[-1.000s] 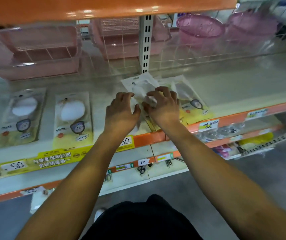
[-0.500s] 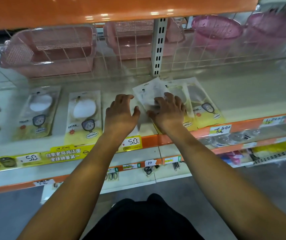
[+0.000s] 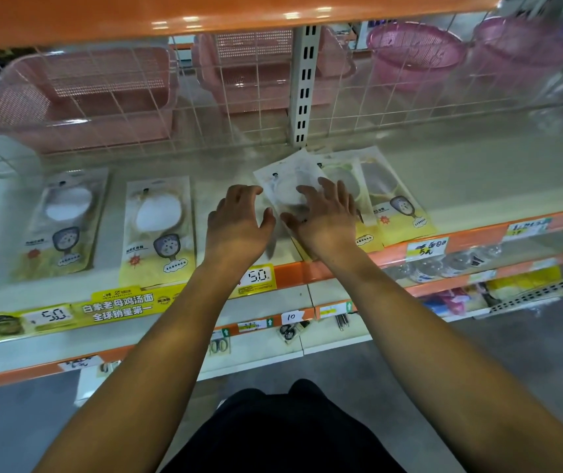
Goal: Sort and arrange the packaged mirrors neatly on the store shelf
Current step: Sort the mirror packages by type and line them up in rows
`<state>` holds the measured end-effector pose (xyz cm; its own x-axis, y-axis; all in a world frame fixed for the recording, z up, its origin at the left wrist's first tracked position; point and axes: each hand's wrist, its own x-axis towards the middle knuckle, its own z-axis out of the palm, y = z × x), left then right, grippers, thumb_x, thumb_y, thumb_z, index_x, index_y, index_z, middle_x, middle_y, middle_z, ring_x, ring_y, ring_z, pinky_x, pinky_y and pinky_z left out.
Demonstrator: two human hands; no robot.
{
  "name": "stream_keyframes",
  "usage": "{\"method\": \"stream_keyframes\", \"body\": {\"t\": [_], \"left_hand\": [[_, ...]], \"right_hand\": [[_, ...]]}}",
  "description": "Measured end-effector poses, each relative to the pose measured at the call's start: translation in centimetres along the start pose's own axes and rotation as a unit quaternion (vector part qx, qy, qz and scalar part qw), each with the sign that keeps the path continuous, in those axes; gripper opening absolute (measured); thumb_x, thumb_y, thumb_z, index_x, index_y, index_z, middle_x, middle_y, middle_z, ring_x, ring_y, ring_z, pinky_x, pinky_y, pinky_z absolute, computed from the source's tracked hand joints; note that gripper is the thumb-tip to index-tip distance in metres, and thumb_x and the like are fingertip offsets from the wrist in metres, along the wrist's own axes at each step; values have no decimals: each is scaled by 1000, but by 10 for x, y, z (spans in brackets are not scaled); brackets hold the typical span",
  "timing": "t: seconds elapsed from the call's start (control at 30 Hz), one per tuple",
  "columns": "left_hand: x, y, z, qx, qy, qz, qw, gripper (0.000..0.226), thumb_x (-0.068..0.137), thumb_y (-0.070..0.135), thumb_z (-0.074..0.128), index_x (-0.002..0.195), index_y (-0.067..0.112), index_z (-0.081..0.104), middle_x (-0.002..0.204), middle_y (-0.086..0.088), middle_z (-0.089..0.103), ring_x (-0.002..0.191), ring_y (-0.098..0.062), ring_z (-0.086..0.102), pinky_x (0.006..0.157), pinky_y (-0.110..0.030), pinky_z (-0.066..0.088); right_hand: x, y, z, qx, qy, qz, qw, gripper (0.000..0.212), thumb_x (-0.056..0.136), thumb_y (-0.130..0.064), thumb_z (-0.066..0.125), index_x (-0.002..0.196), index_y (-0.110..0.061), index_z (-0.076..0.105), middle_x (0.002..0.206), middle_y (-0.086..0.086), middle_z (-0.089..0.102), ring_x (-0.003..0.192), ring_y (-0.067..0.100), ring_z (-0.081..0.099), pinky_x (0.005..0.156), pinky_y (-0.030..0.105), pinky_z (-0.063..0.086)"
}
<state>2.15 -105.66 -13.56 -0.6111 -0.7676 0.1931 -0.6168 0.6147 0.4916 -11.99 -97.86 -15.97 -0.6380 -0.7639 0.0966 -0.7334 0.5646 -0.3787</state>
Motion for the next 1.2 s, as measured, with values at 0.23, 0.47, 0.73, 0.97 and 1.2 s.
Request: {"method": "stream_keyframes", "body": {"t": [0.23,0.47,0.73,0.97,1.2], "left_hand": [[-5,-6,-4,16,22,-23,999,42,91,36,52,129,17,50,132,-5,48,110,-28,57,88,-46,49],[-24,-18,-17,29,72,-56,995,47,88,38,49,127,11,55,125,-11,54,101,-32,62,80,-39,51],[-45,-46,-37,51,100,-102,989,42,89,29,57,126,11,54,126,-15,54,99,-37,62,79,-48,52],[-55,-81,-57,40,104,-117,987,40,87,24,58,125,14,55,126,-12,54,101,-38,61,80,-48,51],[-58,-141,-88,11,94,-87,992,47,84,34,53,126,12,55,125,-13,54,106,-37,59,82,-48,51]], "right_hand": [[5,-12,1,45,33,-49,997,56,87,-55,59,135,-26,52,151,7,37,146,36,19,118,49,18],[9,-40,8,110,12,-115,987,52,88,-50,60,133,-24,54,147,6,42,144,31,24,118,44,19],[1,-75,25,125,-19,-147,981,52,88,-51,60,133,-26,53,147,5,41,141,32,28,115,46,25],[-9,-115,41,129,-25,-154,979,50,90,-44,61,134,-23,53,146,5,41,138,30,32,109,43,34],[-27,-171,66,122,-22,-107,986,52,88,-43,62,135,-24,52,145,3,41,135,29,34,106,42,36]]}}
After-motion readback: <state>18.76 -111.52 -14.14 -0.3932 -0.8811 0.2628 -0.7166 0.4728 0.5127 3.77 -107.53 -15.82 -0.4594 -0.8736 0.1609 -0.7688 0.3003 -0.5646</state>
